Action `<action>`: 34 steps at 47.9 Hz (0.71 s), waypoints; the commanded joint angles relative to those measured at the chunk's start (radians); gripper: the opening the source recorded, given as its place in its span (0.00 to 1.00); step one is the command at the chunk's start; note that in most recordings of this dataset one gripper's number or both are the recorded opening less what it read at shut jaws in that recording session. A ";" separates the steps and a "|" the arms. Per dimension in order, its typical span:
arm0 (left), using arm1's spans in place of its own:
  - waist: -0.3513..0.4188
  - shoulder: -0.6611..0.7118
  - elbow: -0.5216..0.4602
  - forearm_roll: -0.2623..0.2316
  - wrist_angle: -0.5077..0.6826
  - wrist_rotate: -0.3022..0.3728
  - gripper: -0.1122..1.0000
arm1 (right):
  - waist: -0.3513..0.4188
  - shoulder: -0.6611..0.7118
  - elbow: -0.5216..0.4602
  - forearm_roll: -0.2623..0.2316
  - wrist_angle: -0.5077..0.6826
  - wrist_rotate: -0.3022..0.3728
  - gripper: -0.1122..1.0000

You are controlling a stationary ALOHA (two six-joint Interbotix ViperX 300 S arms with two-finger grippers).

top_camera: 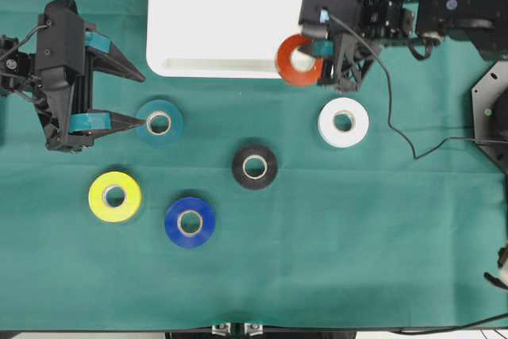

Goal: Put the tape alternately from left to right into the white case.
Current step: 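Lift the red tape with the right gripper and place it in the tray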

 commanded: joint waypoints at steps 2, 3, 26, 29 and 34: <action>0.002 -0.003 -0.012 -0.002 -0.006 0.000 0.86 | -0.032 0.006 -0.029 -0.005 -0.008 -0.002 0.34; 0.003 -0.003 -0.012 -0.002 -0.006 0.000 0.86 | -0.037 0.008 -0.029 -0.005 -0.008 -0.002 0.34; 0.003 -0.005 -0.011 -0.002 -0.006 0.000 0.86 | -0.077 0.083 -0.058 -0.026 -0.017 -0.002 0.34; 0.003 -0.003 -0.011 0.000 -0.006 0.000 0.86 | -0.077 0.098 -0.058 -0.026 -0.021 -0.003 0.34; 0.003 -0.003 -0.011 -0.002 -0.008 0.000 0.86 | -0.077 0.115 -0.058 -0.028 -0.031 -0.008 0.34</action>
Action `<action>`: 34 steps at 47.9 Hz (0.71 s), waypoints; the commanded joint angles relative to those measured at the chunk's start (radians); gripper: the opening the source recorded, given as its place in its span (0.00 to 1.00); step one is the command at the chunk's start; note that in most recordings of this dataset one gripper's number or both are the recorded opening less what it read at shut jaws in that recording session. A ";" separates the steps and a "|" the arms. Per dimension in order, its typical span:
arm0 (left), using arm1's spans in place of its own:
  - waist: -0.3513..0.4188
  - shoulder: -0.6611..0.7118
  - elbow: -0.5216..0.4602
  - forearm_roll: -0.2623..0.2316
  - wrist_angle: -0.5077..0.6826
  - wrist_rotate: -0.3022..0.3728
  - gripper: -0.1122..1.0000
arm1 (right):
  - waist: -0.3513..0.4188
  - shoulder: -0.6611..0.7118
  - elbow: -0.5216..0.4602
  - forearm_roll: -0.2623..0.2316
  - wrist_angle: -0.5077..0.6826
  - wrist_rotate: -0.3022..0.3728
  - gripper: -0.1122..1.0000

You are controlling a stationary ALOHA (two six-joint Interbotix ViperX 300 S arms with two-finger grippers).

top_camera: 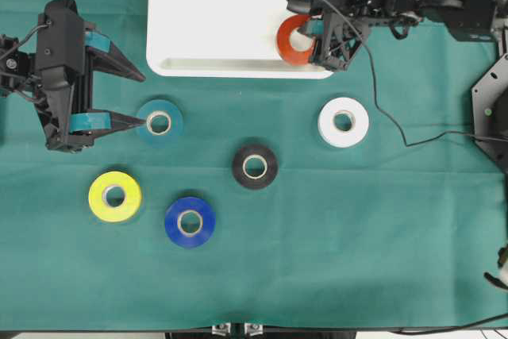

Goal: Put the tape alternately from left to right into the white case.
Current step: 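Lift the red tape with the right gripper and place it in the tray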

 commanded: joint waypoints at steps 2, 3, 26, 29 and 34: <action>0.003 -0.005 -0.009 -0.003 -0.005 -0.002 0.86 | 0.002 0.005 -0.025 -0.008 -0.018 -0.002 0.34; 0.003 -0.005 -0.009 -0.003 -0.005 -0.002 0.86 | 0.002 0.006 -0.025 -0.011 -0.021 -0.002 0.34; 0.003 -0.005 -0.011 -0.003 -0.005 -0.002 0.86 | 0.002 0.011 -0.023 -0.058 -0.046 0.003 0.52; 0.002 -0.003 -0.009 -0.003 -0.005 -0.002 0.86 | 0.002 0.011 -0.021 -0.060 -0.043 0.005 0.70; 0.003 -0.003 -0.009 -0.003 -0.005 -0.002 0.86 | 0.002 0.011 -0.021 -0.060 -0.040 0.005 0.77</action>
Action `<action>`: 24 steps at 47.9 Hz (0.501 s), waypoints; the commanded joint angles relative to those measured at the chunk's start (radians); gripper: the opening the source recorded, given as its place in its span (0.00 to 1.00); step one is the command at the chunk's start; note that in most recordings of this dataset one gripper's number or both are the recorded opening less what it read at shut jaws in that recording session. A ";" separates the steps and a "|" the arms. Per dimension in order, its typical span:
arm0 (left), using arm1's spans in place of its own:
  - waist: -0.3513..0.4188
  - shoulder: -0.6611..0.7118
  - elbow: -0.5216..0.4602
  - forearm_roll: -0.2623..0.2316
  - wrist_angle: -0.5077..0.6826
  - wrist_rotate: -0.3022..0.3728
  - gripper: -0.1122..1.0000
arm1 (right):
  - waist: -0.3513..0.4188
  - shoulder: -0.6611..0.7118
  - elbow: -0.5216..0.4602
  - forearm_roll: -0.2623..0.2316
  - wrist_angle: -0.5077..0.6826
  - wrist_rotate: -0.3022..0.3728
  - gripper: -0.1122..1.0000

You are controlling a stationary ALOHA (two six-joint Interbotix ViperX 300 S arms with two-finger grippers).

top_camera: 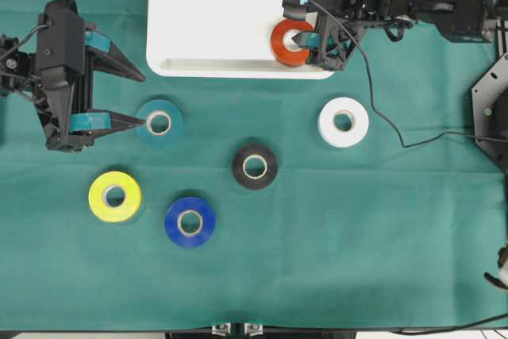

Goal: Put the tape alternately from left to right into the white case.
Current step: 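Lift the red tape with the right gripper and place it in the tray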

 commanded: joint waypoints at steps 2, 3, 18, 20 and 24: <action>0.003 -0.003 -0.011 -0.002 -0.005 -0.002 0.86 | 0.000 -0.012 -0.020 -0.002 0.000 0.002 0.74; 0.003 -0.003 -0.011 -0.002 -0.005 -0.002 0.86 | 0.000 -0.012 -0.020 -0.003 0.000 0.000 0.72; 0.003 -0.005 -0.011 -0.002 -0.005 -0.002 0.86 | 0.000 -0.018 -0.020 -0.003 0.000 0.005 0.71; 0.003 -0.003 -0.011 -0.002 -0.003 -0.002 0.86 | 0.002 -0.025 -0.020 -0.002 0.000 0.005 0.72; 0.003 -0.003 -0.009 -0.002 -0.003 -0.002 0.86 | 0.006 -0.046 -0.020 -0.002 0.000 0.005 0.71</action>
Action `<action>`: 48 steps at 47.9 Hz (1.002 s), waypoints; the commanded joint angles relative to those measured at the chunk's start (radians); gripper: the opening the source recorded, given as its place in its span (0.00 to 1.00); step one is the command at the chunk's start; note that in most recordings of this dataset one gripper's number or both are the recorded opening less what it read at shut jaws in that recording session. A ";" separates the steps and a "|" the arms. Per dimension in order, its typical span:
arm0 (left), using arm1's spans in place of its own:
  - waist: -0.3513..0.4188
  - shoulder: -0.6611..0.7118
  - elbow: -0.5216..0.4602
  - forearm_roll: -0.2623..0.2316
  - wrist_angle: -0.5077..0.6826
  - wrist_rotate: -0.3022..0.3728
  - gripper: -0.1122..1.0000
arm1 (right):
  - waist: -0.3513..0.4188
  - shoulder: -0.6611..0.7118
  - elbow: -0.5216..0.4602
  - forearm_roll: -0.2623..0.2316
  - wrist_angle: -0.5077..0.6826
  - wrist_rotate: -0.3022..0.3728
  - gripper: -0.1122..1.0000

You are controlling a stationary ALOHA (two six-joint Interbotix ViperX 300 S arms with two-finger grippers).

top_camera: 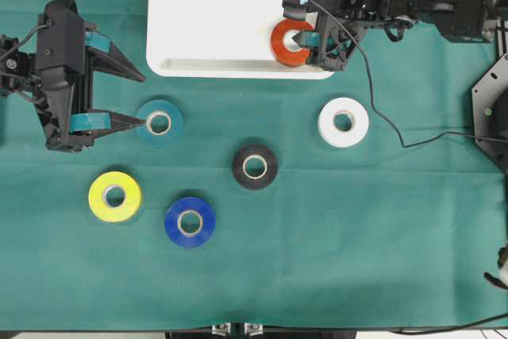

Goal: Put the tape alternately from left to right into the white case.
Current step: 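Lift the red tape with the right gripper and place it in the tray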

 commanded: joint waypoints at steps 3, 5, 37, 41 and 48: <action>0.003 -0.003 -0.008 -0.002 -0.005 0.000 0.86 | 0.011 -0.064 -0.020 -0.003 -0.003 0.002 0.71; 0.002 -0.003 -0.008 -0.002 -0.005 0.000 0.86 | 0.015 -0.080 -0.020 -0.002 -0.003 0.000 0.71; 0.003 -0.003 -0.006 -0.002 -0.005 0.000 0.86 | 0.156 -0.204 0.017 -0.002 -0.006 0.002 0.71; 0.003 -0.005 -0.006 -0.002 -0.006 -0.002 0.86 | 0.186 -0.207 0.018 -0.002 -0.008 0.002 0.71; 0.003 -0.003 -0.005 -0.002 -0.006 -0.003 0.86 | 0.241 -0.207 0.018 -0.002 -0.009 0.003 0.71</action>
